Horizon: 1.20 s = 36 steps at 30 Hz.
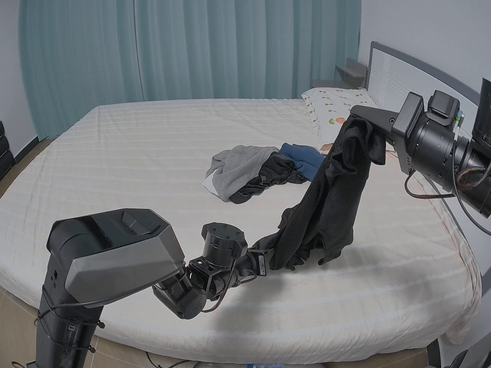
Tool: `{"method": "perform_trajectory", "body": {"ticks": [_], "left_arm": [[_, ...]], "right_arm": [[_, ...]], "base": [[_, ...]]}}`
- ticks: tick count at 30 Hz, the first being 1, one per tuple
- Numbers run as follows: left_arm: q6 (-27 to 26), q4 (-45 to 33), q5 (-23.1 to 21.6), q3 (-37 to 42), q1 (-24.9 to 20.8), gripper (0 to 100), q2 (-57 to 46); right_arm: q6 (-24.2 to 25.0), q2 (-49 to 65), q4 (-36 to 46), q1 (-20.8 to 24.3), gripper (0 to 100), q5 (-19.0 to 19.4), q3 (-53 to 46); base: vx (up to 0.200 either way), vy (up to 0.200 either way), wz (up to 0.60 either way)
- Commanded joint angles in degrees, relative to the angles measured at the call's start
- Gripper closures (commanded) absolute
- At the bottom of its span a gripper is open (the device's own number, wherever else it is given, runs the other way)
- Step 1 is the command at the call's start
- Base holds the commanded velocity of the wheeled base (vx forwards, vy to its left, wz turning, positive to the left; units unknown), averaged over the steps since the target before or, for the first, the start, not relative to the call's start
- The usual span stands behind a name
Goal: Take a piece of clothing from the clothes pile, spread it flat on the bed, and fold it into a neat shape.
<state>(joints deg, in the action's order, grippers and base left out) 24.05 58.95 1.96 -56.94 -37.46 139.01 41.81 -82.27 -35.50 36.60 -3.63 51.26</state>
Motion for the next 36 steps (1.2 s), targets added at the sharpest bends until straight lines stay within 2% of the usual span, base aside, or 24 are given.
{"method": "perform_trajectory", "body": {"ticks": [1, 4, 9, 12, 16, 20, 25, 26, 27, 30, 33, 34, 36], "left_arm": [[0.65, 1.08, 0.41, 2.27, 0.46, 100, -2.43], [0.91, 1.69, 0.41, 5.70, 0.99, 100, -6.47], [0.91, 1.69, 0.50, 8.16, 3.27, 100, -13.59], [1.08, 0.81, 0.59, 7.28, 6.17, 100, -18.69], [2.40, -3.14, 1.03, 4.56, 10.39, 100, -25.98], [2.58, -6.31, 1.20, 3.15, 11.80, 100, -29.76], [6.09, -7.54, 1.29, 5.09, 11.97, 100, -31.08], [9.17, -7.27, 2.08, 7.28, 11.53, 100, -30.90], [11.81, -7.19, 2.26, 8.95, 11.18, 100, -30.99], [15.15, -7.10, 2.08, 11.06, 11.09, 100, -30.90], [17.34, -7.10, 1.90, 13.00, 10.92, 100, -30.90], [18.84, -6.92, 1.82, 14.49, 10.30, 100, -30.20], [19.45, -6.83, 1.90, 15.19, 9.60, 100, -29.50]], "right_arm": [[0.11, -2.01, -0.10, -2.32, 100, 0.12, -0.37], [0.20, -3.24, -0.10, -3.81, 100, 0.21, -0.37], [0.55, -6.06, -0.27, -6.36, 100, 2.49, -0.37], [0.46, -7.55, -1.59, -8.73, 100, 2.84, 1.30], [0.64, -10.80, -6.25, -13.13, 100, 3.19, 8.94], [0.64, -11.50, -8.45, -14.27, 100, 3.37, 10.70], [0.64, -11.59, -9.24, -14.01, 100, 3.90, 4.29], [0.99, -12.12, -10.12, -13.92, 100, 3.81, -0.28], [2.13, -12.82, -12.05, -14.18, 100, 3.90, -4.24], [5.82, -13.97, -16.09, -14.36, 100, 4.07, -9.16], [9.16, -16.16, -20.40, -14.18, 100, 5.04, -12.77], [11.01, -18.98, -24.18, -13.92, 100, 6.36, -15.23], [11.54, -20.82, -26.46, -13.83, 100, 6.71, -15.93]], "base": [[0.000, 0.000, 0.00], [0.000, 0.000, 0.00], [0.000, 0.000, 0.00], [0.000, 0.000, 0.00], [0.000, 0.000, 0.00], [0.000, 0.000, 0.00], [0.000, 0.000, 0.00], [0.000, 0.000, 0.00], [0.000, 0.000, 0.00], [0.000, 0.000, 0.00], [0.000, 0.000, 0.00], [0.000, 0.000, 0.00], [0.000, 0.000, 0.00]]}}
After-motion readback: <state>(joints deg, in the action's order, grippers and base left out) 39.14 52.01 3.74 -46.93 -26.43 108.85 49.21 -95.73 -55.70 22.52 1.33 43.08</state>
